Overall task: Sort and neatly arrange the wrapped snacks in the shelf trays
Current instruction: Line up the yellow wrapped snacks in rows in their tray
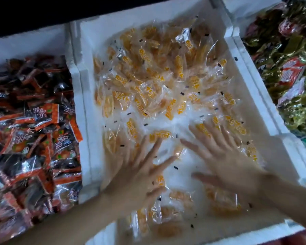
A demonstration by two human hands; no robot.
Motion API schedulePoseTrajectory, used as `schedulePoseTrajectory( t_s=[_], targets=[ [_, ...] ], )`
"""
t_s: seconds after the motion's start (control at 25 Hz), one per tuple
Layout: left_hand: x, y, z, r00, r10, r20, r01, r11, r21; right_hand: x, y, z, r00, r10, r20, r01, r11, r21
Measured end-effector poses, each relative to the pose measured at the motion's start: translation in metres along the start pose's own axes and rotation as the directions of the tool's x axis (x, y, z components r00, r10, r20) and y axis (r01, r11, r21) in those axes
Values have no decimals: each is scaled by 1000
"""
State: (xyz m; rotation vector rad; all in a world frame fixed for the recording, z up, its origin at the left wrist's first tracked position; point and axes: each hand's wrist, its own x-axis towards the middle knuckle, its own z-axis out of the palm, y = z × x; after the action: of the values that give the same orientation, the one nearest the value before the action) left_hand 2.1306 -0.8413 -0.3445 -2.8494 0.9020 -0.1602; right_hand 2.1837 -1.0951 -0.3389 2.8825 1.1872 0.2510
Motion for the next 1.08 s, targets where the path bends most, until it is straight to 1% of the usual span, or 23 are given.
schedulePoseTrajectory(
  t_s=[0.08,0.16,0.24,0.36,0.44,0.48,0.6,0.76,0.88,1.0,1.08],
  targets=[
    [-22,19,5,998,57,30,-59,997,55,-24,-16,18,988,-101,114,110,991,-80],
    [-12,24,9,996,51,69,-56,996,72,-26,-12,31,974,-149,171,172,977,-127],
    [13,17,18,994,37,104,-46,996,81,-11,3,32,981,-120,154,148,972,-181],
    [49,-15,27,990,-40,136,8,974,224,27,41,26,993,-70,91,94,953,-288],
    [70,-36,23,986,-109,123,67,951,301,57,61,21,999,-28,30,36,945,-325],
    [81,-44,20,985,-125,123,82,948,307,71,69,21,999,-22,27,29,937,-347],
    [105,-63,12,963,-157,218,91,954,286,104,80,22,999,-1,36,16,912,-410],
    [124,-92,11,962,-171,214,110,957,269,131,92,27,997,40,61,-17,938,-346],
    [141,-105,12,947,-223,230,173,960,221,146,105,15,994,76,84,-54,968,-244],
    [149,-107,11,936,-254,244,206,957,205,156,107,-5,974,100,206,-56,976,-209],
    [148,-104,10,933,-259,249,209,955,211,156,101,-15,959,112,261,-61,979,-195]
  ],
)
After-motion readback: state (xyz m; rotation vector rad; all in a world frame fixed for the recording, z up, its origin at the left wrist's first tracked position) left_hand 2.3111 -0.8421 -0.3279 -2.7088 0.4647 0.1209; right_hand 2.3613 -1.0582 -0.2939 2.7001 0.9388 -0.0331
